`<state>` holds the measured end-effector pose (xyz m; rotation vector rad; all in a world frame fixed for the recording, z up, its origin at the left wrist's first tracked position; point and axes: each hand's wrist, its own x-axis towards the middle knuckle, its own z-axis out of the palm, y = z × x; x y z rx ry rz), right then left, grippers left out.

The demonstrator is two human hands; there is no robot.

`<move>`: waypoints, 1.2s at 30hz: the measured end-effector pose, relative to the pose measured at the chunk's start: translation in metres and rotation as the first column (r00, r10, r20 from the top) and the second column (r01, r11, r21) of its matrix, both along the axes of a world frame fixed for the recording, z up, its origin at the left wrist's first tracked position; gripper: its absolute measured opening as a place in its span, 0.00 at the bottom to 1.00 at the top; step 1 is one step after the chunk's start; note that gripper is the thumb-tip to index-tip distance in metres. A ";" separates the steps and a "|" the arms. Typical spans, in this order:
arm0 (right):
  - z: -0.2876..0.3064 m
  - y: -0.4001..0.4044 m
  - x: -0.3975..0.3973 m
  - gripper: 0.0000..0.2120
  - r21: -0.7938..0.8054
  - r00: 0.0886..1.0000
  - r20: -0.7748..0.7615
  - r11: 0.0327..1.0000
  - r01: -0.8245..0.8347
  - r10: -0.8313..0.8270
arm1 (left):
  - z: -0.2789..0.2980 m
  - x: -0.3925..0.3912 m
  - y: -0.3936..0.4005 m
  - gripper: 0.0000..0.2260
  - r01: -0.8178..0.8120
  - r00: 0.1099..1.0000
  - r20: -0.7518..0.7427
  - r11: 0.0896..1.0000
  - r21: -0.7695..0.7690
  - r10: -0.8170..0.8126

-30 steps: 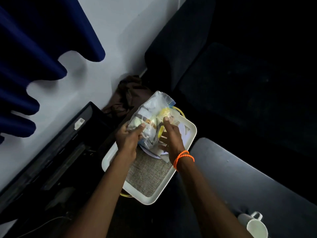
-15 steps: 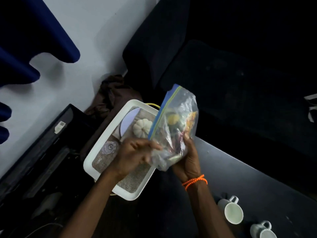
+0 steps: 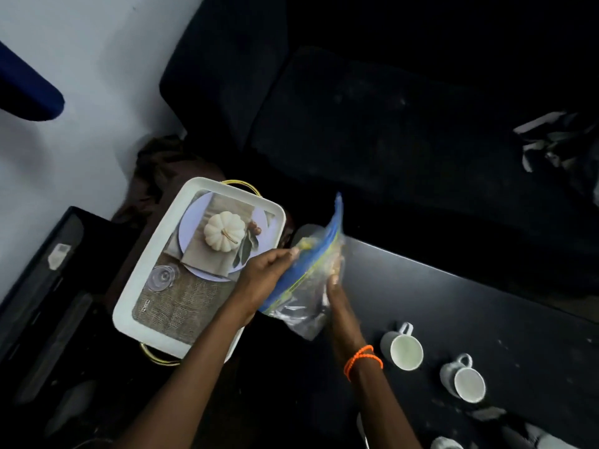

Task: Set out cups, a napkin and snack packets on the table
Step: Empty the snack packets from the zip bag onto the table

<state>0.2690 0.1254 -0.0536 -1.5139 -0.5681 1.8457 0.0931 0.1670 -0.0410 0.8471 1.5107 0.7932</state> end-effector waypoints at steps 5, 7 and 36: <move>-0.007 -0.006 0.010 0.29 0.013 0.998 0.003 0.998 -0.066 0.066 | 0.005 0.022 -0.017 0.31 0.094 0.982 -0.167 0.996 0.004 -0.092; -0.001 -0.008 0.014 0.30 0.058 1.000 0.015 0.998 -0.008 0.007 | 0.011 0.032 -0.024 0.27 0.118 0.975 -0.198 0.988 0.099 -0.097; 0.094 0.006 0.055 0.07 0.387 0.607 0.742 0.921 -0.043 -0.284 | 0.056 0.004 -0.055 0.08 -0.192 0.849 -0.431 0.939 0.286 0.305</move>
